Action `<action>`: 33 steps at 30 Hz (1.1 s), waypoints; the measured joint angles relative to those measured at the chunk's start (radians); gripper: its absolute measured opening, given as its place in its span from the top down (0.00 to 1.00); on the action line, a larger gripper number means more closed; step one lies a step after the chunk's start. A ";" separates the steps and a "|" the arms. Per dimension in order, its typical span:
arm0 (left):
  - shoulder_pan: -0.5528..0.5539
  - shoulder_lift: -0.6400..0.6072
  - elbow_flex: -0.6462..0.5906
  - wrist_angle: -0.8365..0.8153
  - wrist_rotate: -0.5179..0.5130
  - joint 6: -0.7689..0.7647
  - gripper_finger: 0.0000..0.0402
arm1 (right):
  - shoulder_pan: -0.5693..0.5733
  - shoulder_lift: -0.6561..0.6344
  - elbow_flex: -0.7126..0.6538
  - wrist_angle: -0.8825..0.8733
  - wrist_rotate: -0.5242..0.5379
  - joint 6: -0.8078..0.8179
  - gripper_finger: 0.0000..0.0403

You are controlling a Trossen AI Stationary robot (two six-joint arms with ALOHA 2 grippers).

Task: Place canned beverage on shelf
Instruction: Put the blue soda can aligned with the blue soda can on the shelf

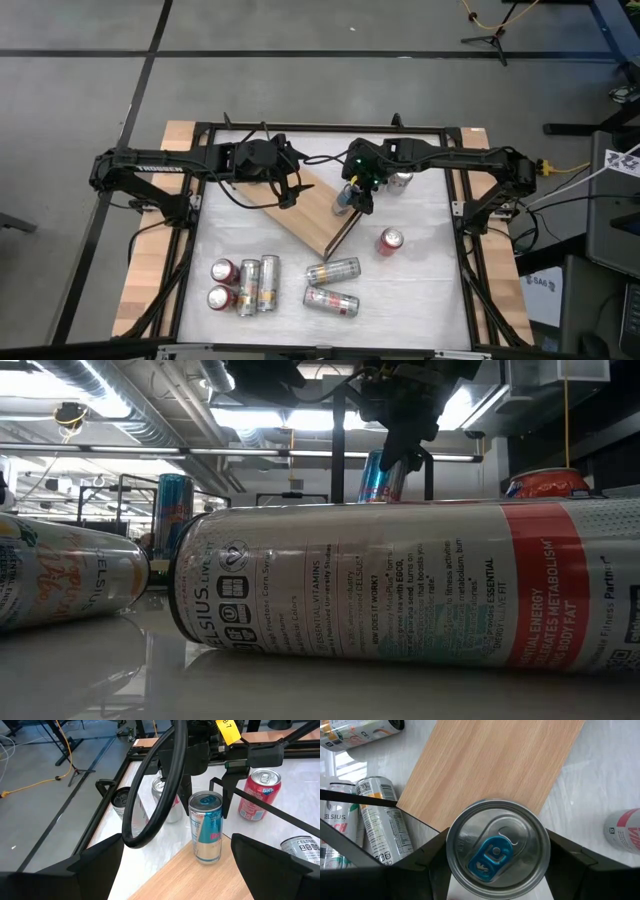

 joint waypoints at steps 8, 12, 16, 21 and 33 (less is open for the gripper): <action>0.000 0.000 0.000 0.000 0.000 0.000 0.10 | 0.000 0.000 0.000 0.003 0.000 0.000 0.40; 0.000 0.000 0.000 0.000 0.000 0.000 0.10 | 0.000 0.000 0.000 0.003 0.000 0.000 0.40; 0.000 0.000 0.000 0.000 0.000 0.000 0.10 | 0.000 0.000 0.000 0.004 0.000 0.000 0.33; 0.000 0.000 0.000 0.000 0.000 0.000 0.10 | 0.000 0.000 0.000 0.008 -0.002 0.001 0.21; 0.000 0.000 0.000 0.023 0.006 -0.001 0.10 | 0.000 -0.011 0.000 0.005 -0.001 0.000 0.14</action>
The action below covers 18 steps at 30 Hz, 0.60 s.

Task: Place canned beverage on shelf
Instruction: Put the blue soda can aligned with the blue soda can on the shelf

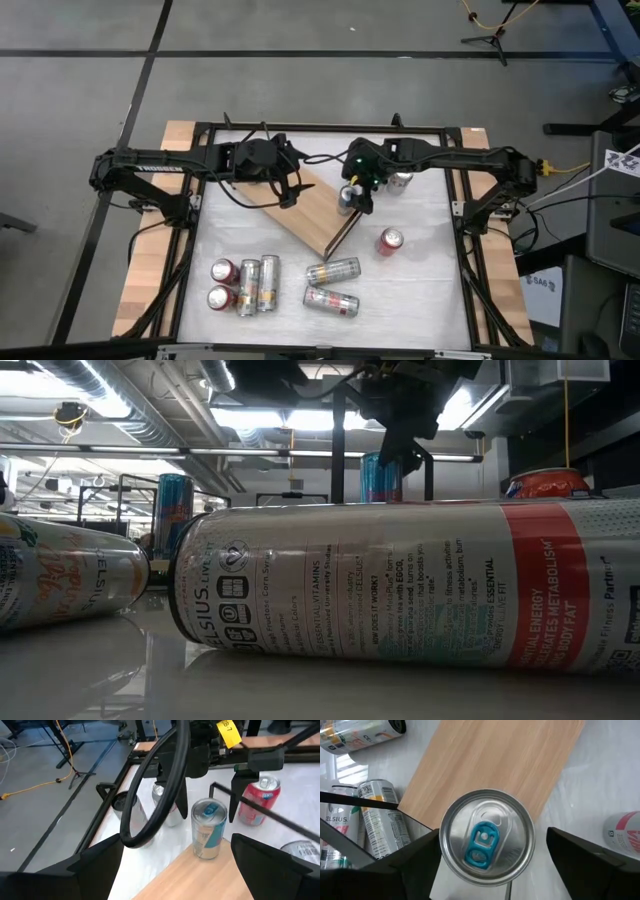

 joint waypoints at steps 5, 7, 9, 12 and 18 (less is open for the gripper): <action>0.000 0.022 0.001 0.080 0.058 -0.025 0.10 | 0.000 -0.069 0.000 -0.003 0.001 0.000 0.13; 0.000 0.043 0.001 0.132 0.078 -0.025 0.10 | 0.000 -0.111 0.000 -0.002 0.011 0.000 0.13; 0.000 0.070 0.001 0.184 0.092 -0.025 0.10 | 0.000 -0.153 0.000 -0.004 0.035 -0.001 0.13; 0.001 0.118 0.001 0.260 0.114 -0.023 0.10 | 0.000 -0.214 0.000 -0.015 0.080 -0.001 0.13; 0.008 0.224 0.040 0.311 0.152 -0.017 0.10 | 0.000 -0.306 0.000 -0.055 0.150 0.000 0.13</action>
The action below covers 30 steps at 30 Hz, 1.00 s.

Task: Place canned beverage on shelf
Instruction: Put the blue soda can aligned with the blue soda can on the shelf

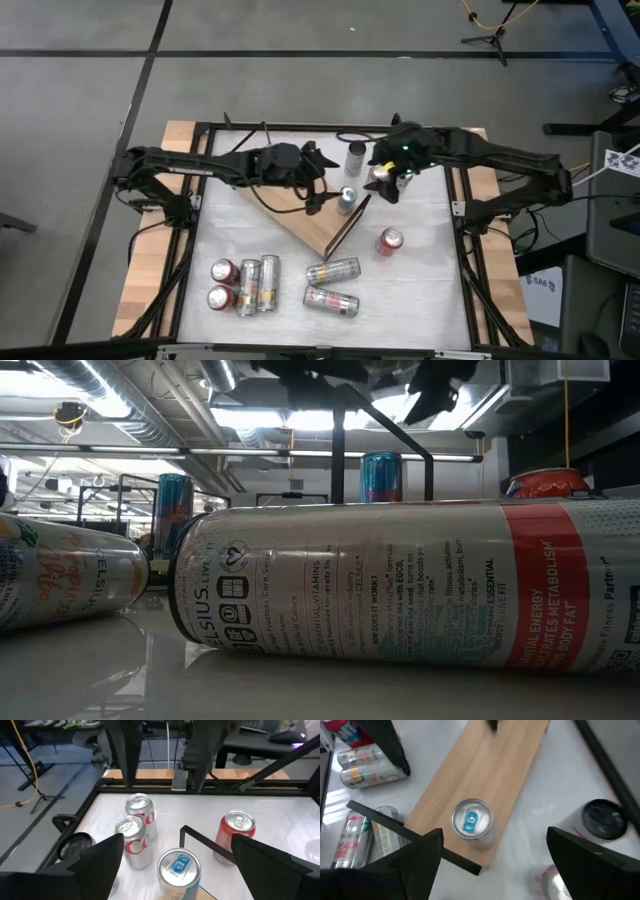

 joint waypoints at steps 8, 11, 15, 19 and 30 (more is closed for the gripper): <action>0.015 0.138 0.108 -0.002 0.051 -0.025 0.10 | 0.000 -0.034 0.000 -0.021 0.024 0.000 0.13; 0.019 0.178 0.144 -0.011 0.058 -0.071 0.10 | 0.000 -0.032 0.000 -0.036 0.023 0.000 0.13; 0.019 0.202 0.153 -0.033 0.054 -0.085 0.10 | 0.000 -0.030 0.000 -0.050 0.023 0.000 0.13; 0.019 0.214 0.153 -0.062 0.053 -0.088 0.10 | 0.000 -0.030 0.000 -0.052 0.023 0.000 0.13; 0.019 0.218 0.153 -0.159 0.050 -0.087 0.10 | 0.000 -0.030 0.000 -0.053 0.026 -0.001 0.13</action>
